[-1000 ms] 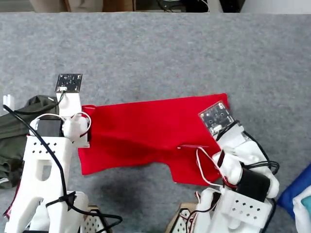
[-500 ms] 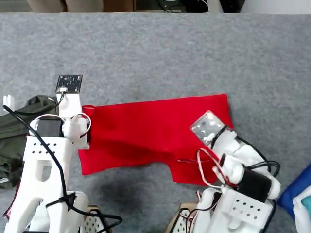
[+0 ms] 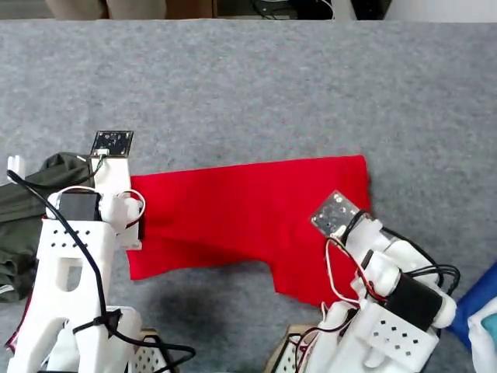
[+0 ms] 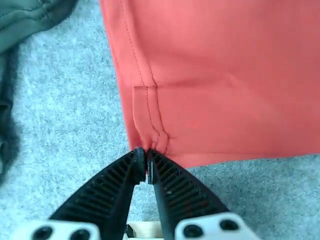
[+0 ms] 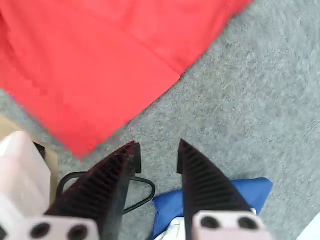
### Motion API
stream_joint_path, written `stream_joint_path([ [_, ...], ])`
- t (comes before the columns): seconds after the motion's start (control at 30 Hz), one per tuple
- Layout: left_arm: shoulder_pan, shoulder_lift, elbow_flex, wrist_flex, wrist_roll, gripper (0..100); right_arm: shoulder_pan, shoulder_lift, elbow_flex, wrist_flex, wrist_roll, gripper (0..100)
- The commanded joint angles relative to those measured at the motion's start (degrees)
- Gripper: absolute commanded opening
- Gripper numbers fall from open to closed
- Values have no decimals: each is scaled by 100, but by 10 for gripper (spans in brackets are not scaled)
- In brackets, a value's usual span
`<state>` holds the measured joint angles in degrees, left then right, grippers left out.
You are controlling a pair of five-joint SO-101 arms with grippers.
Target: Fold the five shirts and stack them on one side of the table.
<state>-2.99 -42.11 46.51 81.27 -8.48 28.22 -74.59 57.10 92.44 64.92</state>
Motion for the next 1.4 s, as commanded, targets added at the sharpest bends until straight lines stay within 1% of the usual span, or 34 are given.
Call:
stream_joint_path([
  [0.0,-62,-145,-70,44,0,82,75,-48,-163,26,132,154],
  [0.07,-70,-145,-202,97,-9,149,66,-48,-418,-9,105,155],
  [0.17,-70,-145,-853,484,-35,228,4,4,-954,-88,-114,155],
  [0.27,-35,-145,-1802,932,-35,227,-268,31,-1314,-193,-343,153],
  [0.37,-35,-84,-2558,967,18,191,-708,374,-1560,-334,-747,143],
  [0.43,-26,-31,-2602,580,149,149,-963,813,-1736,-598,-1178,83],
  [0.5,-18,101,-2426,88,440,82,-1235,1411,-1947,-932,-1609,1],
  [0.57,-18,338,-2136,-440,677,12,-1560,2097,-2211,-1204,-1969,19],
  [0.63,-18,646,-1820,-888,835,31,-1842,2800,-2510,-1477,-2338,9],
  [0.7,-18,1007,-1547,-1389,993,18,-2018,3512,-2765,-1811,-2655,5],
  [0.87,-18,2141,-1222,-2409,1257,20,-2105,5138,-3169,-2716,-3059,5],
  [0.97,-26,2905,-1310,-2681,1257,20,-2079,6018,-3363,-3138,-3095,5],
  [1.13,-62,4119,-1705,-2734,1231,20,-2070,7336,-3714,-3640,-3086,5],
  [1.23,-70,4760,-2092,-2690,1231,20,-1956,8057,-4040,-3842,-3086,5],
  [1.37,-70,5437,-2567,-2690,1231,20,-1604,8884,-4716,-3851,-3059,5],
])
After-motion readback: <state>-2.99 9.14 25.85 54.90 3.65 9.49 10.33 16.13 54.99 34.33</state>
